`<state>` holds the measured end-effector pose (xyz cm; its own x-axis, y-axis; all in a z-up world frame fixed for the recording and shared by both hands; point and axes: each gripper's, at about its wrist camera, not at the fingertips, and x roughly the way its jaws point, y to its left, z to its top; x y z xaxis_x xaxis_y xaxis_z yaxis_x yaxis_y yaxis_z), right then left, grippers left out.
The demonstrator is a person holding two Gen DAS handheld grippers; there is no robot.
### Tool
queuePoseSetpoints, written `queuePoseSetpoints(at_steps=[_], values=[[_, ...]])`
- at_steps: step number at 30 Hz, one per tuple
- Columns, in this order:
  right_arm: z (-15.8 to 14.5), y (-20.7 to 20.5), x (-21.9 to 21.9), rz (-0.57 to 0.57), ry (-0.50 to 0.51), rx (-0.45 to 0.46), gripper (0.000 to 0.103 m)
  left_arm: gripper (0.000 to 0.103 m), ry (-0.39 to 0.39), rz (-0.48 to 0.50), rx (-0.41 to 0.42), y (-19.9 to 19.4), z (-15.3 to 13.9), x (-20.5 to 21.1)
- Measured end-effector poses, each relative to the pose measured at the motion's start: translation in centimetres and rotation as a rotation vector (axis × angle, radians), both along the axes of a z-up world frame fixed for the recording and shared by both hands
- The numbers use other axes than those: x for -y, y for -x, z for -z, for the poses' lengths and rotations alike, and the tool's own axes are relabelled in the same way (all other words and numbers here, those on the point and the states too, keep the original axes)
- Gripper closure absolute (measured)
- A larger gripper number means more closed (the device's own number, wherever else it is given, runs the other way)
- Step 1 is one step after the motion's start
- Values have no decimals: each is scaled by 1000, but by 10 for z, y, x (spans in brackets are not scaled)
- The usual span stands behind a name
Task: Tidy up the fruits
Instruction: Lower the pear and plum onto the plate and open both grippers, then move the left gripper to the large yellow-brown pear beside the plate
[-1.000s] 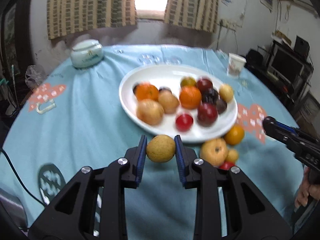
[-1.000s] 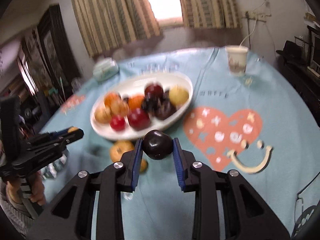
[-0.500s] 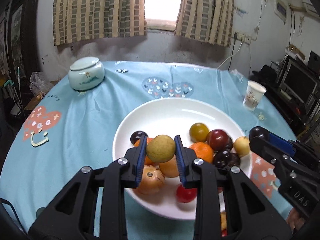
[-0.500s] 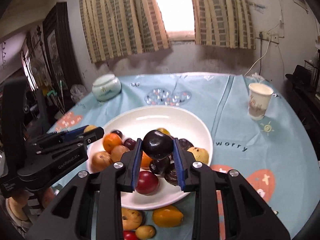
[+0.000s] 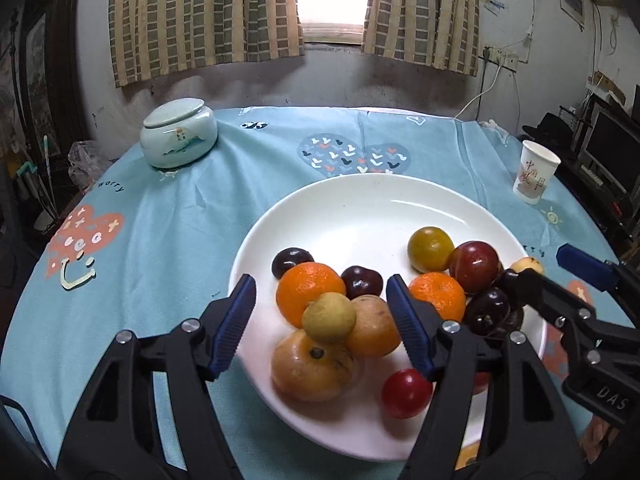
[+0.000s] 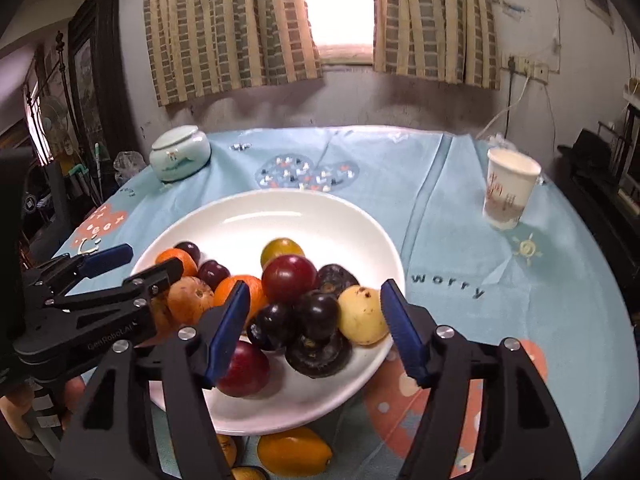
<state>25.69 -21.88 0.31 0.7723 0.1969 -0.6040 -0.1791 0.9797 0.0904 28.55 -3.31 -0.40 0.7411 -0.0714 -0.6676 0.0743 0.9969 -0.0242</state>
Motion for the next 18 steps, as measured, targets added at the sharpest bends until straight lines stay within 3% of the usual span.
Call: queuePoseSetpoints(at_steps=[5, 7, 8, 12, 18], values=[[-55, 41, 9, -30, -124, 148, 32, 29, 42, -21, 3, 18, -11, -15], [-72, 58, 7, -51, -148, 186, 19, 26, 45, -16, -2, 32, -12, -19], [-77, 69, 6, -50, -145, 205, 5, 26, 48, 1, -4, 42, -12, -19], [-60, 107, 17, -25, -149, 239, 1, 20, 41, 87, -10, 78, -5, -6], [-31, 112, 49, 75, -212, 111, 1, 19, -34, 183, -42, 103, 17, 29]])
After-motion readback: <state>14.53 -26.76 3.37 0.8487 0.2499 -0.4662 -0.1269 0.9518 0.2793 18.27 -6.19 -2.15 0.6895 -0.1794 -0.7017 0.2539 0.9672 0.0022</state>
